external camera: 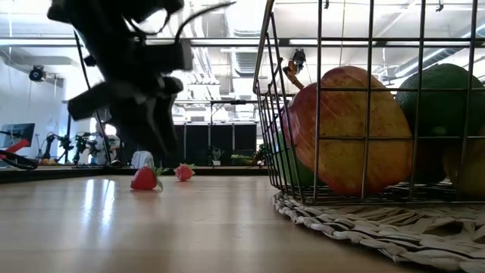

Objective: Build produce basket
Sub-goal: Put the bottom strawberry into the wire basket

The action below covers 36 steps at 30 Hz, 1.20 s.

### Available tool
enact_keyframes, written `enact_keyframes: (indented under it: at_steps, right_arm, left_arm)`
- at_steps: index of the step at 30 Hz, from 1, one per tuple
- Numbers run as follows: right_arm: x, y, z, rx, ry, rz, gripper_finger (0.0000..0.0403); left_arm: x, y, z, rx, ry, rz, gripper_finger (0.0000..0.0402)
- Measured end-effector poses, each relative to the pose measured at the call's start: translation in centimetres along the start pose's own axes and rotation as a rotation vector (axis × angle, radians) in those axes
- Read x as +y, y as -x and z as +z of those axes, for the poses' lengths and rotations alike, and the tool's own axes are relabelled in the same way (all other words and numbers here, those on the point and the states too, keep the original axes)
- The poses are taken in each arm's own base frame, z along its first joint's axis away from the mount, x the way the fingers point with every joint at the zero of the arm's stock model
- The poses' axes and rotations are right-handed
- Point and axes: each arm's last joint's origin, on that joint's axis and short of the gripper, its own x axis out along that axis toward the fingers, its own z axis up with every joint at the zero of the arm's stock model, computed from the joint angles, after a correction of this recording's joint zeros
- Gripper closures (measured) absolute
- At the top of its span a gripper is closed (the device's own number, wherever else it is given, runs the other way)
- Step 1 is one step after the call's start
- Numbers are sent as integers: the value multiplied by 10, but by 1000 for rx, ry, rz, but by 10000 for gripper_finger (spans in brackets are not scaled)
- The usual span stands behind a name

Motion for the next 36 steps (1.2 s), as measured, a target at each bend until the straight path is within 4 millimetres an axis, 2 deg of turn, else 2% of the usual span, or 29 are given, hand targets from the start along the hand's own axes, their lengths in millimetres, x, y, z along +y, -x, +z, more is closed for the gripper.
enact_keyframes:
  at_steps: [3,7,11,21,24,28,36]
  right_arm:
    - [0,0,-1,2,2,-1,360]
    - [0,0,-1,2,2,0,360]
    - [0,0,-1,2,3,0,360]
    - [0,0,-1,2,3,0,360]
    - [0,0,-1,2,2,1,360]
    - [2,3,-2,1,0,6,360]
    - [2,3,-2,1,1,8,360]
  left_arm:
    - [-1,-9,-2,32,-4,-10,232]
    - [-4,-20,-4,65,-10,-20,248]
    - [-6,-27,-4,83,-7,-14,281]
    - [-5,-29,-5,92,22,-9,389]
    - [-5,-28,-4,89,23,-8,397]
    - [-4,-22,0,84,16,-10,400]
    - [-5,9,14,31,-3,-29,401]
